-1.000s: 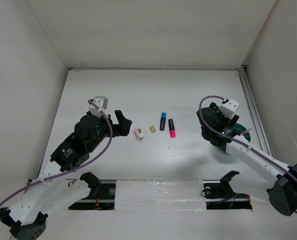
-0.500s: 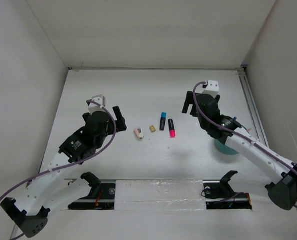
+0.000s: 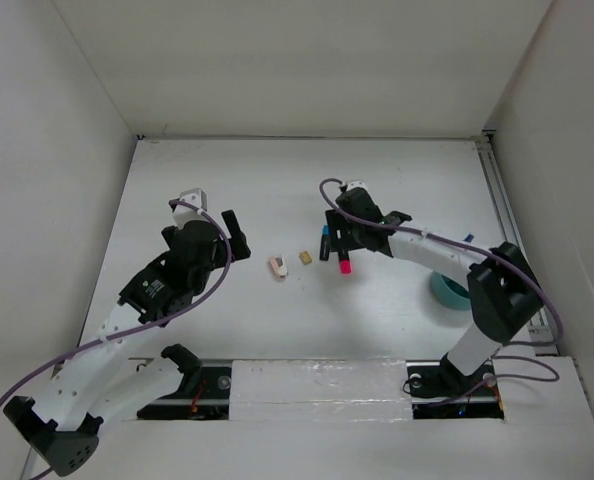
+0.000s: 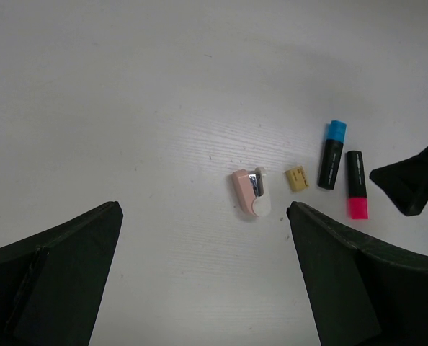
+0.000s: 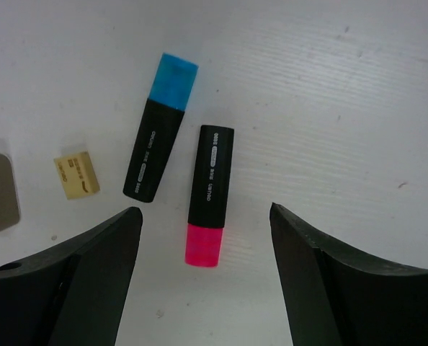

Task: Sort the stationery into containers
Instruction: Pick up the pen from the center of the board.

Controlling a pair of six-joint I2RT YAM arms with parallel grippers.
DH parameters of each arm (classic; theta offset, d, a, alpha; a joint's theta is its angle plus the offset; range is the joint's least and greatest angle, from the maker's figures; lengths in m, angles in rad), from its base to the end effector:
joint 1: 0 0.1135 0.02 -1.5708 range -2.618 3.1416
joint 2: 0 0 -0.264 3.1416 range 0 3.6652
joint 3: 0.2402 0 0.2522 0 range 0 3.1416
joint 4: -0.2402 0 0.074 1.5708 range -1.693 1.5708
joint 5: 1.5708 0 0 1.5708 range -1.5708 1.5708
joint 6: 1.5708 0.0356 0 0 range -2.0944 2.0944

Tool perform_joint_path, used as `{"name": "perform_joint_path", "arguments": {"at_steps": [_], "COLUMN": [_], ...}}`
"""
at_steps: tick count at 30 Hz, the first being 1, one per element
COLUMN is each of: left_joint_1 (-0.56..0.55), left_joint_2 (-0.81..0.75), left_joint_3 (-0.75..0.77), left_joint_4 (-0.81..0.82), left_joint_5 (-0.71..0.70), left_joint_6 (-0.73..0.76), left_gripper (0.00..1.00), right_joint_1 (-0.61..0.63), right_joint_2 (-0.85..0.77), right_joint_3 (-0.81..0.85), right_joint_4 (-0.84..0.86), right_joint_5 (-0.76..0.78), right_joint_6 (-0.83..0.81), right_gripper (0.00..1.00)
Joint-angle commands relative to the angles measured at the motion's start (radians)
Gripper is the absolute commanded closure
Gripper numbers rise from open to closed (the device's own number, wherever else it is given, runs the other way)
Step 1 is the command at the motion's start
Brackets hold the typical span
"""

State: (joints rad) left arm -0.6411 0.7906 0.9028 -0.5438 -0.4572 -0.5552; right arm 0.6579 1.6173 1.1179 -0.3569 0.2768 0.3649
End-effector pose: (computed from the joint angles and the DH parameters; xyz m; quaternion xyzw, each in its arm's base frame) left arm 0.1434 -0.0874 0.3439 -0.0869 0.8247 -0.1381 0.5415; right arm 0.2805 0.2045 0.2308 -0.0877 0.9250 0.0568 0.3653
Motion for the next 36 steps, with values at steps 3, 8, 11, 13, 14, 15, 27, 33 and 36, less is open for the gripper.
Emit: {"name": "perform_joint_path", "arguments": {"at_steps": [3, 8, 11, 13, 14, 15, 27, 33, 36], "left_joint_1": [0.003, 0.003, 0.003, 0.003, 0.003, 0.003, 0.003, 0.003, 0.003], "left_joint_2": [0.010, 0.001, 0.001, 0.001, 0.001, 0.001, -0.008, -0.017, -0.017], "left_joint_3": [0.030, 0.030, 0.030, 0.030, 0.030, 0.030, 0.030, 0.030, 0.030], "left_joint_4": [0.008, 0.008, 0.008, 0.018, 0.018, 0.018, 0.018, 0.018, 0.018], "left_joint_5": [-0.012, -0.003, 0.006, 0.006, 0.006, 0.006, 0.017, 0.017, 0.017], "left_joint_6": [0.001, 0.011, 0.011, 0.011, 0.011, 0.011, 0.020, 0.020, 0.020], "left_gripper": [0.00, 0.00, 0.00, 0.00, 0.00, 0.00, 0.00, 0.00, 0.00], "right_joint_1": [-0.006, -0.024, -0.033, -0.034, -0.034, -0.034, -0.084, -0.084, -0.075], "right_joint_2": [0.073, 0.159, 0.205, 0.214, 0.223, 0.224, 0.256, 0.322, 0.345], "right_joint_3": [0.086, 0.115, 0.146, 0.157, 0.157, 0.157, 0.192, 0.224, 0.224], "right_joint_4": [-0.020, -0.019, -0.042, -0.042, -0.042, -0.053, -0.086, -0.113, -0.135], "right_joint_5": [-0.080, -0.142, -0.120, -0.120, -0.120, -0.129, -0.122, -0.149, -0.149], "right_joint_6": [-0.030, -0.063, -0.073, -0.084, -0.084, -0.084, -0.113, -0.132, -0.141], "right_gripper": [0.23, 0.27, 0.28, 0.29, 0.29, 0.30, 0.36, 0.41, 0.42]}}
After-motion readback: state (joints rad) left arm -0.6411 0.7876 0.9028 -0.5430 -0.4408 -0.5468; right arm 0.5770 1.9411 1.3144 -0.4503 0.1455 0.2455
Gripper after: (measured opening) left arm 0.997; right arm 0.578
